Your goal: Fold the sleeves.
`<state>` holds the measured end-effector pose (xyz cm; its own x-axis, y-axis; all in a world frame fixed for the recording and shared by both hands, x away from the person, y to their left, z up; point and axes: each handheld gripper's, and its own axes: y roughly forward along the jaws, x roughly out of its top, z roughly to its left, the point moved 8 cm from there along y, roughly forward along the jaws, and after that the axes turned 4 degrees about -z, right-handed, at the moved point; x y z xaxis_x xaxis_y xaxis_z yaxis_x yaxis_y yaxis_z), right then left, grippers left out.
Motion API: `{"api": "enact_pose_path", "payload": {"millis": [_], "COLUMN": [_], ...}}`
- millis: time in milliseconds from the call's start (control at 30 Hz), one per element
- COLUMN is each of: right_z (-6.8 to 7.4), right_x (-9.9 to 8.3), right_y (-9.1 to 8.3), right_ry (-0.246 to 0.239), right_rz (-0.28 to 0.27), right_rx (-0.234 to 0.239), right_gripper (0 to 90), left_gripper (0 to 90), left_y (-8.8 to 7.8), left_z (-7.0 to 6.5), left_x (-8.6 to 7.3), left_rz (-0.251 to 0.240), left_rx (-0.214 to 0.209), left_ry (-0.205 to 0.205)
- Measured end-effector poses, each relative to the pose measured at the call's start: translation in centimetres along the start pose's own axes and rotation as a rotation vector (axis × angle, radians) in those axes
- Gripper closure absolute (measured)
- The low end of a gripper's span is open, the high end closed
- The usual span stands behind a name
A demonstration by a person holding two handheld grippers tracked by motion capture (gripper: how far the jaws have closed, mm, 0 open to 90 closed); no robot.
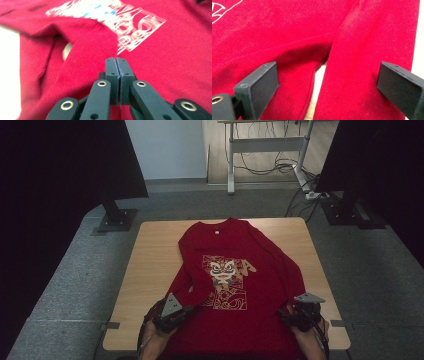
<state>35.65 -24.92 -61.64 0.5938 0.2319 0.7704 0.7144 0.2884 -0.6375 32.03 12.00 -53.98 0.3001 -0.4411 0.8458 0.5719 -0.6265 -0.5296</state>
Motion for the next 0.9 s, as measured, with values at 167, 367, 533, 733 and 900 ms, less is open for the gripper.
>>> {"api": "enact_pose_path", "payload": {"millis": [167, 367, 533, 733, 900], "right_z": [0.0, 0.0, 0.1, 0.1, 0.1], "right_x": [0.0, 0.0, 0.0, 0.0, 0.0], "right_y": [0.0, 0.0, 0.0, 0.0, 0.0], "right_ry": [0.0, -0.001, -0.002, -0.003, -0.004], "right_rz": [0.0, 0.0, 0.0, 0.001, 0.001], "right_rx": [0.0, 0.004, 0.006, 0.006, 0.006], "right_gripper": [3.9, 3.9, 3.8, 3.8, 3.7], "left_gripper": [88.7, 86.6, 72.5, 62.6, 59.5], "left_y": [0.9, 4.0, 4.3, 1.8, 0.6], "left_z": [-3.1, -4.3, -3.3, -2.9, -4.1], "left_x": [2.6, 1.9, 1.2, 0.5, -1.3], "left_rz": [-0.039, 0.005, 0.016, 0.001, 0.018], "left_rx": [-0.098, -0.142, -0.109, -0.098, -0.108], "left_ry": [0.016, 0.016, 0.003, -0.02, -0.019]}}
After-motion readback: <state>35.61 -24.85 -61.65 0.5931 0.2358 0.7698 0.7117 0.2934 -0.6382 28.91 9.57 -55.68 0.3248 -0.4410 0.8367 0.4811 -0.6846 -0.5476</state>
